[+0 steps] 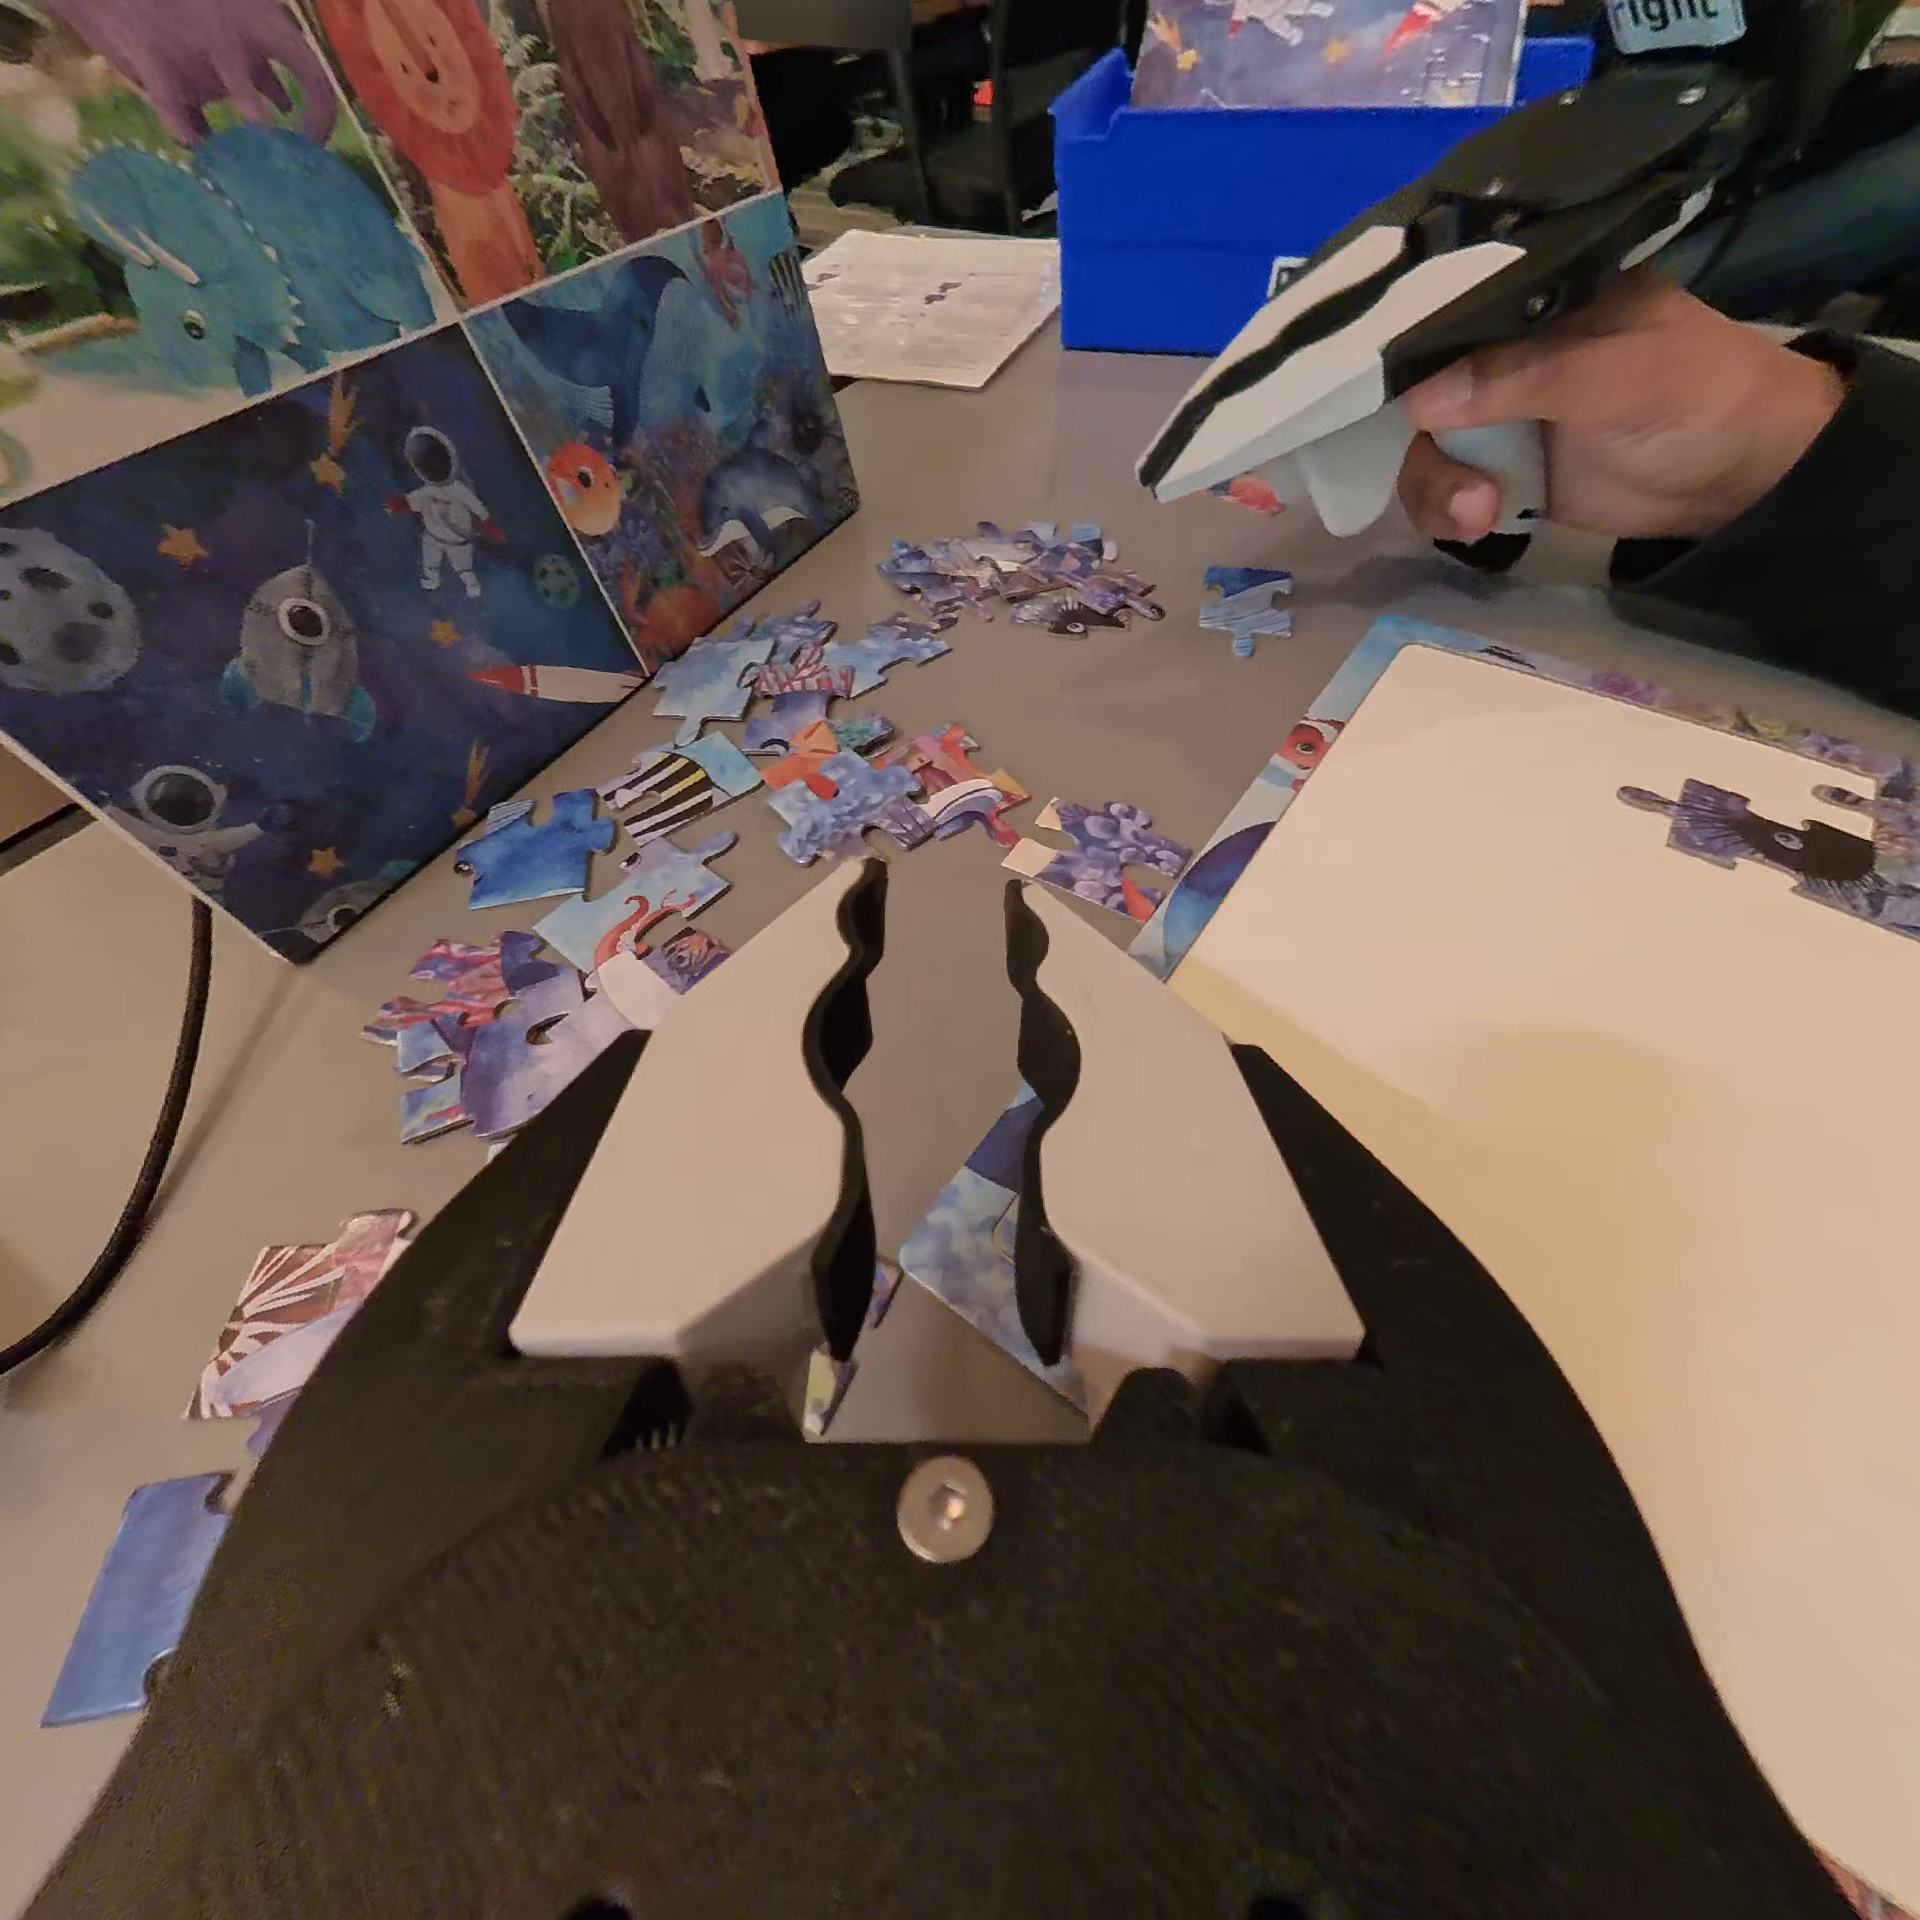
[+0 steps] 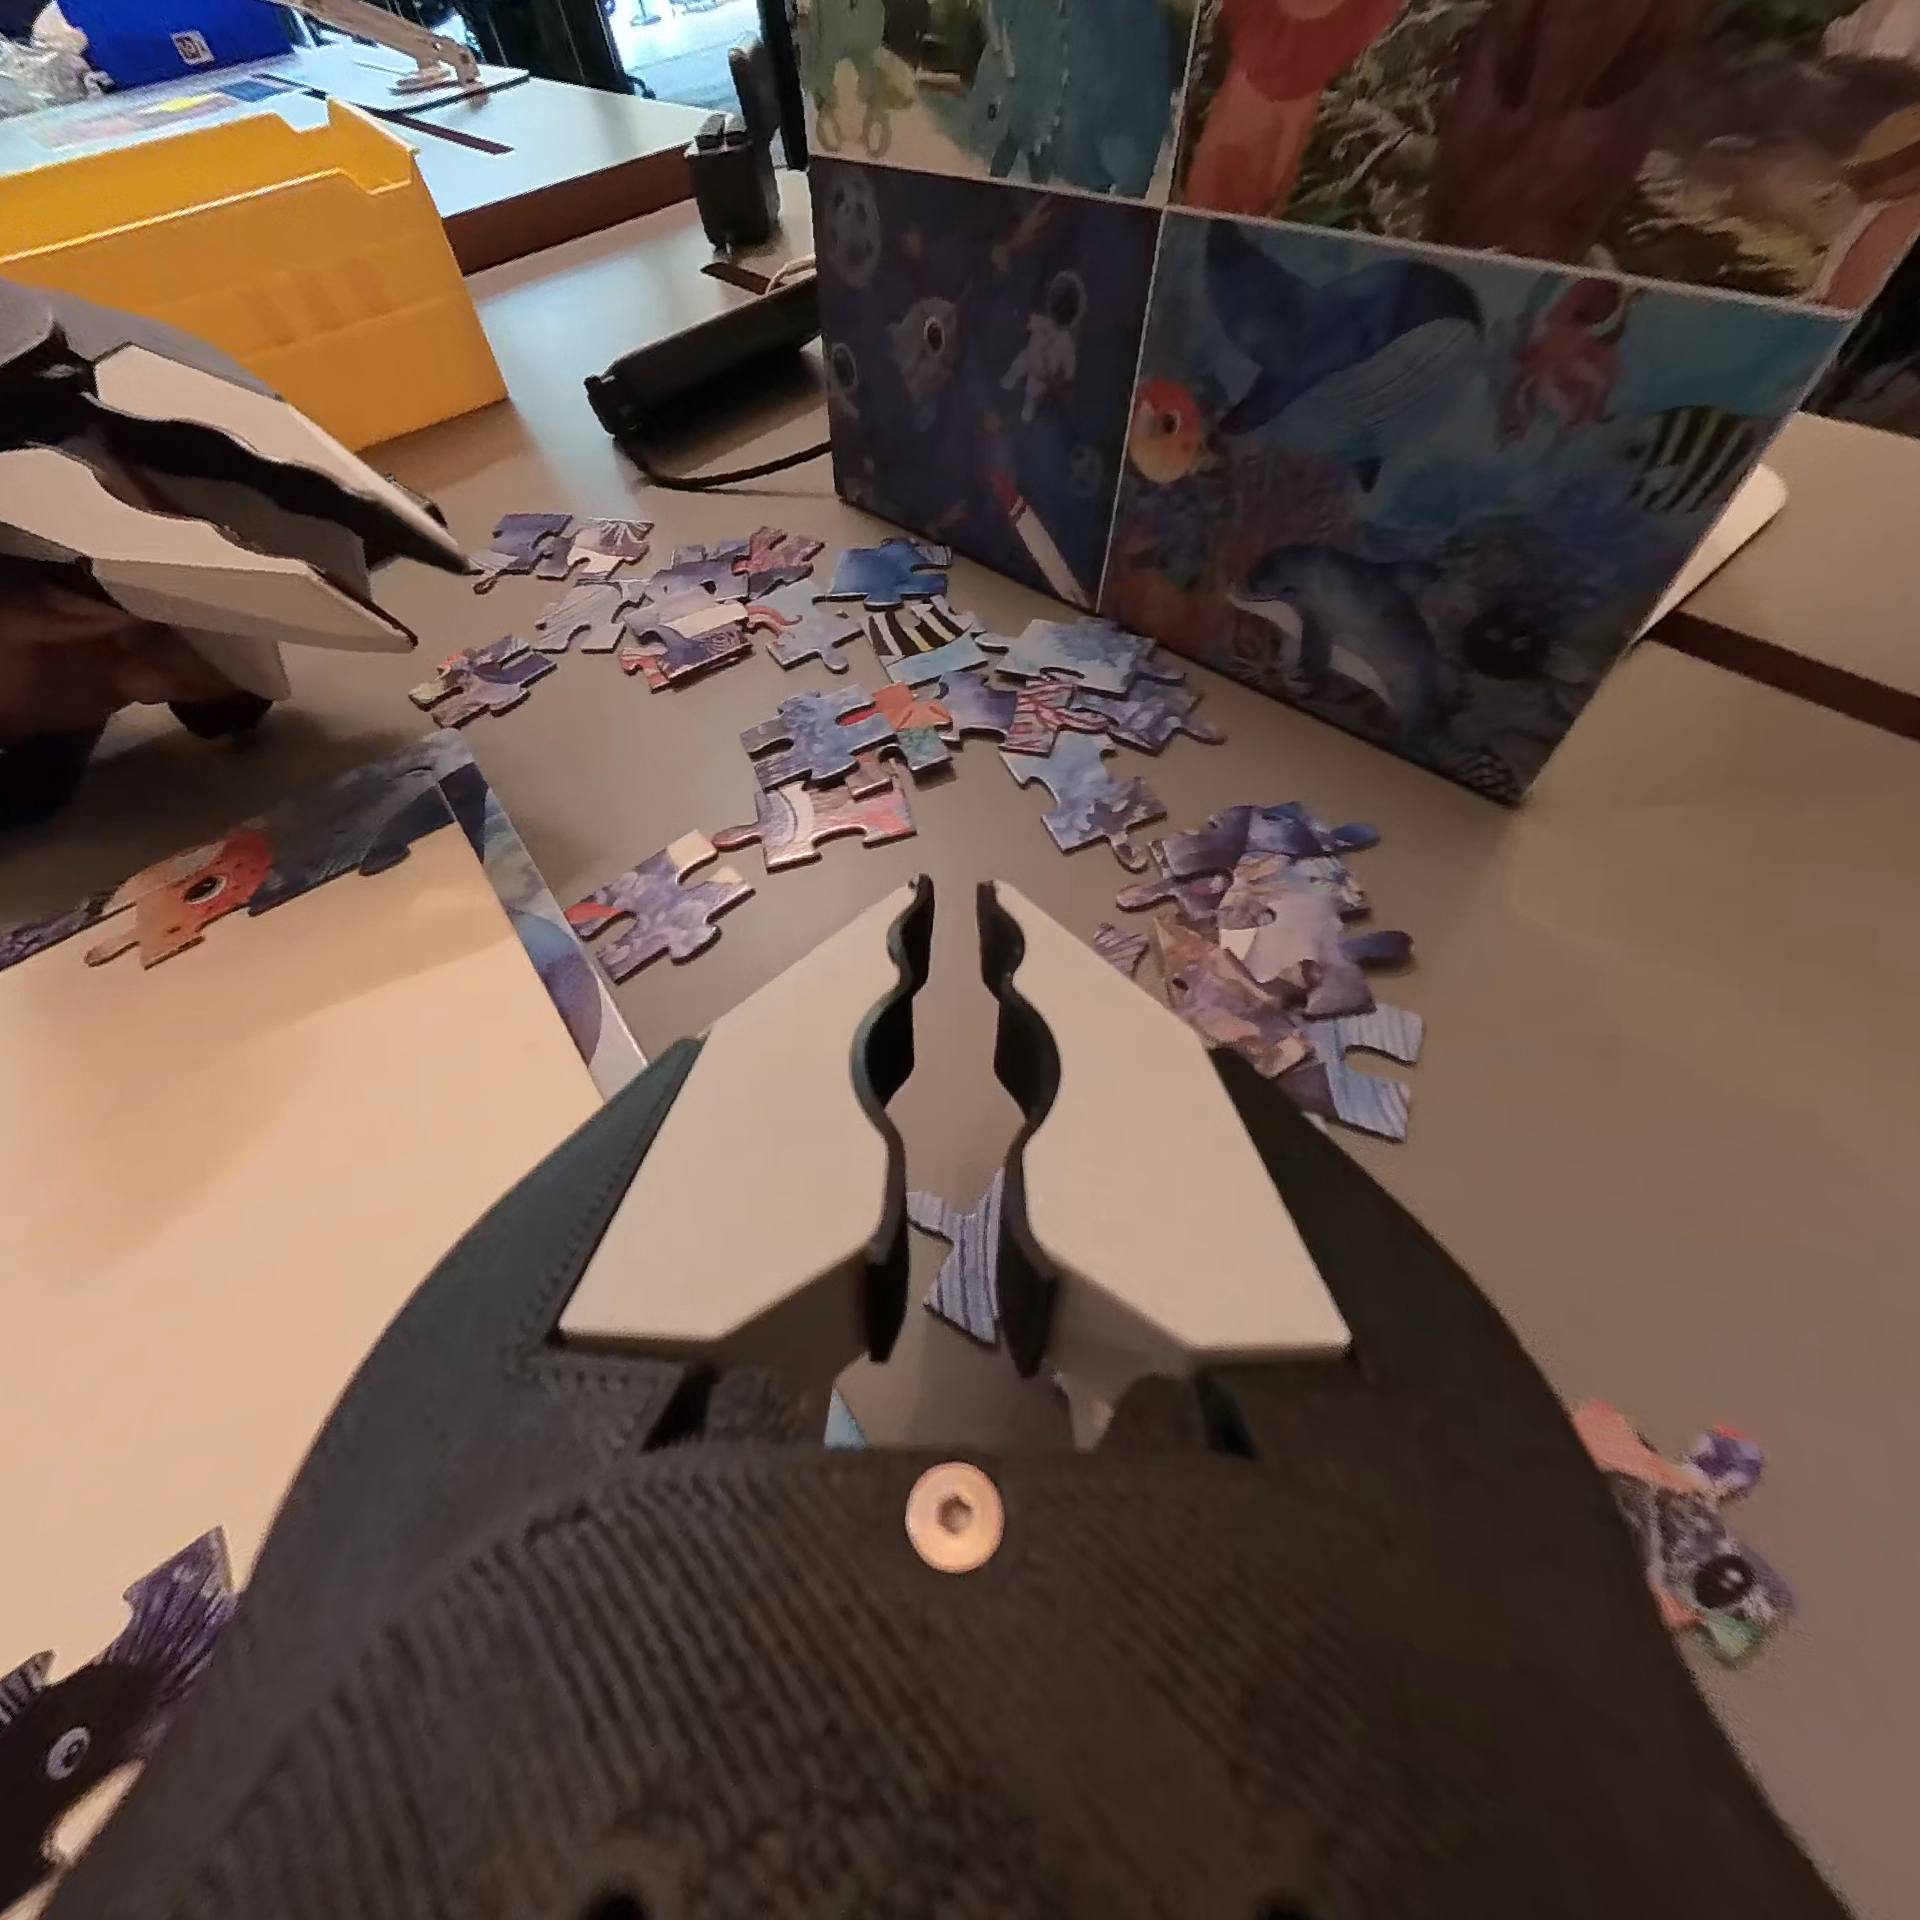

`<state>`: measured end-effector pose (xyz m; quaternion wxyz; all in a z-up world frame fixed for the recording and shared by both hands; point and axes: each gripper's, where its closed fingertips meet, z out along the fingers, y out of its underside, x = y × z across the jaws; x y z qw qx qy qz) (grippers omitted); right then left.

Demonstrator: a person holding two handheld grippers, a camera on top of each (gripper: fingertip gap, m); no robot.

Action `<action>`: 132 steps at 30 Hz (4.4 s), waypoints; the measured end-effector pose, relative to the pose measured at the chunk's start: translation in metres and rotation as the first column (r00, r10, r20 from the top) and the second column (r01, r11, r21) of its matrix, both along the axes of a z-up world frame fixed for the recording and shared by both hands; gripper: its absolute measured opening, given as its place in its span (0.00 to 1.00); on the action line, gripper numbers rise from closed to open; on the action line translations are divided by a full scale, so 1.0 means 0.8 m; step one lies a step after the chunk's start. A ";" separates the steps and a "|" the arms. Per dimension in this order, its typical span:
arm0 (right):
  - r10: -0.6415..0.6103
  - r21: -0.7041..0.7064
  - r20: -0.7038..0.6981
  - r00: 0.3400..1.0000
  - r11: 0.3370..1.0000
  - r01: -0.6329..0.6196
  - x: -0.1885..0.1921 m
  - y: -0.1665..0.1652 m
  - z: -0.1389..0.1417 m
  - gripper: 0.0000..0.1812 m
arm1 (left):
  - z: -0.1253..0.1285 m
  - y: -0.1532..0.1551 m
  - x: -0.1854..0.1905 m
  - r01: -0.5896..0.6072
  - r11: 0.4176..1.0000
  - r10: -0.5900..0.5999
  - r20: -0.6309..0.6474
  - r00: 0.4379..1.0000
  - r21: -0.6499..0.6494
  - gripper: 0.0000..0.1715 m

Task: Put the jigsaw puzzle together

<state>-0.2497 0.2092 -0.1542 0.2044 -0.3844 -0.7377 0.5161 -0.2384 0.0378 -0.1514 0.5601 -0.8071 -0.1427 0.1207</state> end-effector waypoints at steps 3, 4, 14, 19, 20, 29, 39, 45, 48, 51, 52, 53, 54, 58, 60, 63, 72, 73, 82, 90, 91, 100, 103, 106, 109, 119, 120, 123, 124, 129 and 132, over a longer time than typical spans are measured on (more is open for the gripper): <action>0.011 -0.039 0.014 1.000 0.999 -0.011 0.001 -0.005 -0.001 0.01 | 0.001 -0.001 -0.002 -0.018 1.000 0.018 -0.005 1.000 0.005 0.13; 0.021 -0.059 0.022 1.000 0.998 -0.020 0.002 -0.008 -0.002 0.01 | 0.002 -0.002 -0.003 -0.026 1.000 0.026 -0.007 1.000 0.007 0.14; 0.006 -0.090 0.030 1.000 0.996 -0.003 -0.001 -0.007 -0.002 0.00 | 0.002 -0.004 -0.006 -0.027 0.999 0.026 0.046 0.999 0.029 0.15; -0.001 -0.079 0.030 1.000 0.997 0.004 -0.002 -0.007 -0.003 0.00 | -0.005 0.000 -0.001 -0.006 1.000 0.007 0.063 0.998 -0.004 0.15; -0.002 -0.074 0.029 1.000 0.997 0.004 -0.002 -0.007 -0.003 0.00 | -0.006 0.000 -0.001 -0.007 1.000 0.007 0.060 0.998 -0.008 0.16; -0.008 -0.075 0.027 1.000 0.997 0.010 -0.002 -0.006 -0.003 0.01 | -0.015 0.004 0.002 -0.001 0.998 0.004 0.054 0.999 -0.062 0.18; -0.011 -0.074 0.026 1.000 0.997 0.013 -0.002 -0.006 -0.003 0.02 | -0.023 0.007 0.004 0.011 0.995 -0.004 0.075 0.997 -0.098 0.20; 0.038 -0.054 0.053 0.998 0.998 -0.035 0.003 -0.015 -0.010 0.08 | -0.025 0.006 0.004 0.015 0.995 -0.005 0.099 0.995 -0.097 0.20; 0.090 -0.002 0.078 0.993 0.996 -0.090 0.011 -0.027 -0.020 0.09 | -0.027 0.006 0.004 0.017 0.994 -0.006 0.110 0.994 -0.105 0.20; 0.153 0.076 0.122 0.981 0.984 -0.163 0.022 -0.040 -0.037 0.09 | -0.030 0.006 0.005 0.014 0.992 -0.001 0.108 0.994 -0.123 0.20; 0.173 0.102 0.143 0.974 0.977 -0.188 0.027 -0.044 -0.044 0.09 | -0.032 0.006 0.005 0.013 0.991 0.002 0.108 0.994 -0.133 0.20; 0.194 0.127 0.168 0.966 0.968 -0.217 0.032 -0.048 -0.051 0.09 | -0.034 0.007 0.005 0.014 0.989 0.001 0.106 0.994 -0.145 0.20; 0.221 0.147 0.194 0.956 0.957 -0.252 0.039 -0.053 -0.058 0.09 | -0.036 0.007 0.006 0.016 0.988 0.000 0.102 0.995 -0.157 0.20; 0.313 0.200 0.243 0.918 0.910 -0.363 0.060 -0.068 -0.073 0.07 | -0.041 0.009 0.008 0.012 0.980 0.002 0.071 0.997 -0.196 0.20; 0.356 0.176 0.254 0.899 0.897 -0.405 0.070 -0.076 -0.071 0.09 | -0.040 0.008 0.007 0.008 0.981 0.005 0.066 0.998 -0.193 0.20; 0.384 0.154 0.272 0.882 0.888 -0.434 0.077 -0.085 -0.071 0.13 | -0.036 0.006 0.005 0.006 0.987 0.010 0.096 0.995 -0.160 0.20; 0.455 0.347 0.147 0.878 0.808 -0.477 0.088 -0.143 -0.073 0.04 | 0.012 -0.019 -0.016 -0.063 0.997 0.062 0.022 0.998 0.055 0.13; 0.465 0.384 0.127 0.876 0.791 -0.476 0.089 -0.150 -0.073 0.00 | 0.022 -0.029 -0.023 -0.100 0.993 0.100 -0.003 0.995 0.067 0.13; 0.463 0.416 0.069 0.884 0.792 -0.447 0.060 -0.165 -0.073 0.00 | 0.089 -0.101 -0.049 -0.225 0.920 0.227 0.032 0.973 0.322 0.13; 0.455 0.480 0.009 0.890 0.779 -0.403 0.046 -0.163 -0.072 0.00 | 0.078 -0.100 -0.060 -0.293 0.918 0.310 -0.020 0.951 0.266 0.17; 0.458 0.487 -0.017 0.889 0.780 -0.392 0.045 -0.163 -0.068 0.00 | 0.080 -0.105 -0.063 -0.319 0.908 0.341 -0.036 0.940 0.272 0.18; 0.149 -0.003 -0.301 0.942 0.988 -0.157 0.027 -0.047 0.066 0.00 | 0.074 -0.103 -0.064 -0.300 0.904 0.312 0.013 0.950 0.306 0.21; -0.038 -0.428 -0.343 0.939 0.896 -0.120 0.026 0.026 0.135 0.01 | 0.080 -0.089 -0.048 -0.204 0.915 0.205 0.034 0.978 0.347 0.25; -0.106 -0.572 -0.327 0.939 0.814 -0.107 0.032 0.080 0.155 0.01 | 0.083 -0.088 -0.045 -0.186 0.909 0.175 0.065 0.982 0.374 0.27; -0.160 -0.396 -0.315 0.936 0.918 0.024 0.022 0.101 0.126 0.01 | 0.077 -0.088 -0.047 -0.200 0.917 0.181 0.086 0.980 0.346 0.23; -0.051 -0.091 -0.189 0.981 0.995 0.034 0.005 0.042 0.044 0.07 | 0.053 -0.076 -0.046 -0.214 0.951 0.204 0.068 0.977 0.223 0.19; -0.043 -0.066 -0.182 0.982 0.997 0.032 0.004 0.038 0.038 0.07 | 0.052 -0.077 -0.047 -0.221 0.952 0.212 0.064 0.975 0.213 0.19; -0.036 -0.035 -0.179 0.983 0.999 0.030 0.004 0.032 0.033 0.07 | 0.052 -0.080 -0.049 -0.233 0.948 0.223 0.067 0.972 0.215 0.18; -0.037 -0.039 -0.181 0.983 0.999 0.030 0.004 0.032 0.033 0.07 | 0.052 -0.081 -0.050 -0.235 0.947 0.224 0.074 0.972 0.219 0.18; -0.070 -0.069 -0.187 0.980 0.996 0.058 0.001 0.042 0.038 0.07 | 0.045 -0.079 -0.050 -0.232 0.949 0.210 0.122 0.970 0.213 0.17; -0.078 -0.084 -0.177 0.981 0.994 0.064 0.000 0.045 0.038 0.07 | 0.042 -0.076 -0.049 -0.226 0.952 0.202 0.130 0.971 0.207 0.17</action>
